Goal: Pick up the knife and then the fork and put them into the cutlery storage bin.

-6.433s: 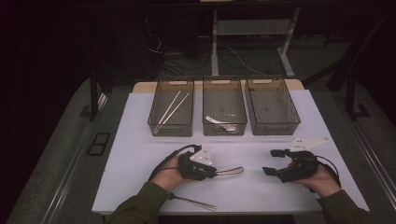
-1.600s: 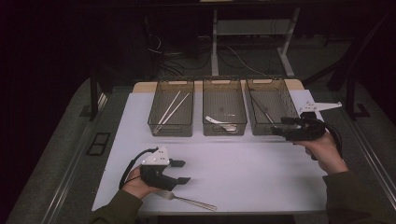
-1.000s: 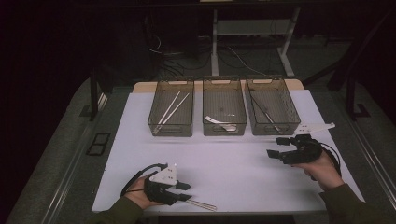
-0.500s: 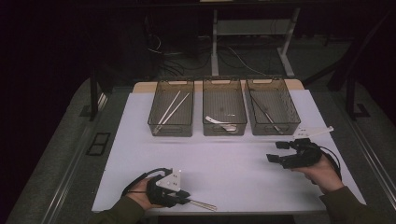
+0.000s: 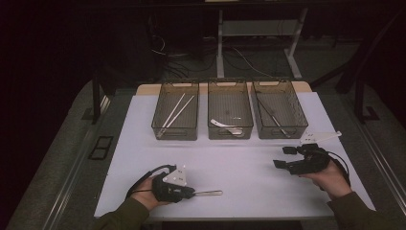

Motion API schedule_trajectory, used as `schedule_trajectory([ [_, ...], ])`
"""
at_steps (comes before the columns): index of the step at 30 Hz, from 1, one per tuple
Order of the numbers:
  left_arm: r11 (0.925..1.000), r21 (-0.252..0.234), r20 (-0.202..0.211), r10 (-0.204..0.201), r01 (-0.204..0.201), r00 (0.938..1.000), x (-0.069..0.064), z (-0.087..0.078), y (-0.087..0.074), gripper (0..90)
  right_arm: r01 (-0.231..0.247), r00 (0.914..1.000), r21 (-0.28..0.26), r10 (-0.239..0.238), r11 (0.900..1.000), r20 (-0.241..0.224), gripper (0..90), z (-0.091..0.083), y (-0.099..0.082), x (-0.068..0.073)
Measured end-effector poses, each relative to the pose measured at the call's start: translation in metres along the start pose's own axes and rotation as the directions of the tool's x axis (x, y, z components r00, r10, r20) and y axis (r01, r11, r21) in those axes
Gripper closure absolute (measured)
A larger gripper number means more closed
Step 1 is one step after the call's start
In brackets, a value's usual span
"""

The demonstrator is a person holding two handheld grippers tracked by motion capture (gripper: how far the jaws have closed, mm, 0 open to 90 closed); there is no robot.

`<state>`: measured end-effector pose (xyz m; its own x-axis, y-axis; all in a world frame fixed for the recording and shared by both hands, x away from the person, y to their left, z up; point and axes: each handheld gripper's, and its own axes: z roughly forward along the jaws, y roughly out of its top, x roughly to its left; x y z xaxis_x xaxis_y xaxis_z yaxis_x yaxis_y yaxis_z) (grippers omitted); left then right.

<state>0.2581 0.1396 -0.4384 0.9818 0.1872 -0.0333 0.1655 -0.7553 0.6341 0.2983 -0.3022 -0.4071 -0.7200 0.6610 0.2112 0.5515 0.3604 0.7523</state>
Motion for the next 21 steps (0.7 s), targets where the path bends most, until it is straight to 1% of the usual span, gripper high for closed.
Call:
schedule_trajectory([
  [1,1.0,0.002,-0.005,-0.002,0.002,1.0,-0.0002,-0.0011,-0.0011,73.9,0.001,1.0,0.001,-0.001,1.0,0.0,27.7,0.0,-0.0001,0.0001],
  [2,1.0,0.001,-0.004,-0.008,0.008,1.0,-0.0001,-0.0023,-0.0028,73.6,0.001,1.0,0.001,-0.001,1.0,0.001,27.7,0.0,-0.0001,0.0002],
  [5,0.9997,-0.013,0.002,-0.022,0.022,0.9997,0.0018,-0.0047,-0.0078,73.9,0.001,1.0,0.0,-0.001,1.0,0.0,27.7,0.0001,-0.0002,0.0006],
  [7,0.9991,-0.02,0.006,-0.036,0.036,0.9993,0.0029,-0.0045,-0.009,76.1,0.002,1.0,0.001,-0.002,1.0,-0.002,27.7,0.0006,-0.0003,0.0007],
  [8,0.9993,-0.019,0.004,-0.032,0.032,0.9995,0.0034,-0.0043,-0.0091,77.2,0.004,1.0,0.002,-0.004,1.0,-0.001,27.7,0.0009,-0.0003,0.0008],
  [10,0.9989,-0.027,0.014,-0.038,0.039,0.9992,0.005,-0.0039,-0.0101,81.3,0.005,1.0,0.005,-0.005,1.0,0.0,27.7,0.0012,-0.0004,0.0009],
  [12,0.9995,-0.025,0.01,-0.017,0.017,0.9998,0.0044,-0.0041,-0.0099,82.3,0.003,1.0,0.007,-0.003,1.0,-0.002,27.7,0.0013,-0.0005,0.001],
  [14,0.9997,-0.02,0.01,-0.013,0.013,0.9999,0.004,-0.0039,-0.0086,84.4,0.005,1.0,0.006,-0.005,1.0,-0.003,27.7,0.0012,-0.0006,0.0009],
  [17,0.9998,-0.016,0.015,-0.011,0.012,0.9998,0.0055,-0.0043,-0.008,84.6,0.008,1.0,0.008,-0.008,0.9999,-0.003,27.7,0.0018,-0.0009,0.0014],
  [20,0.9994,-0.019,0.025,-0.029,0.03,0.9993,0.0058,-0.0048,-0.0074,84.7,0.015,0.9999,0.007,-0.015,0.9999,-0.003,27.7,0.0022,-0.0012,0.0017],
  [21,0.999,-0.028,0.032,-0.034,0.035,0.9989,0.0059,-0.0055,-0.0067,84.7,0.019,0.9998,0.006,-0.019,0.9998,-0.004,27.7,0.0021,-0.0011,0.0017],
])
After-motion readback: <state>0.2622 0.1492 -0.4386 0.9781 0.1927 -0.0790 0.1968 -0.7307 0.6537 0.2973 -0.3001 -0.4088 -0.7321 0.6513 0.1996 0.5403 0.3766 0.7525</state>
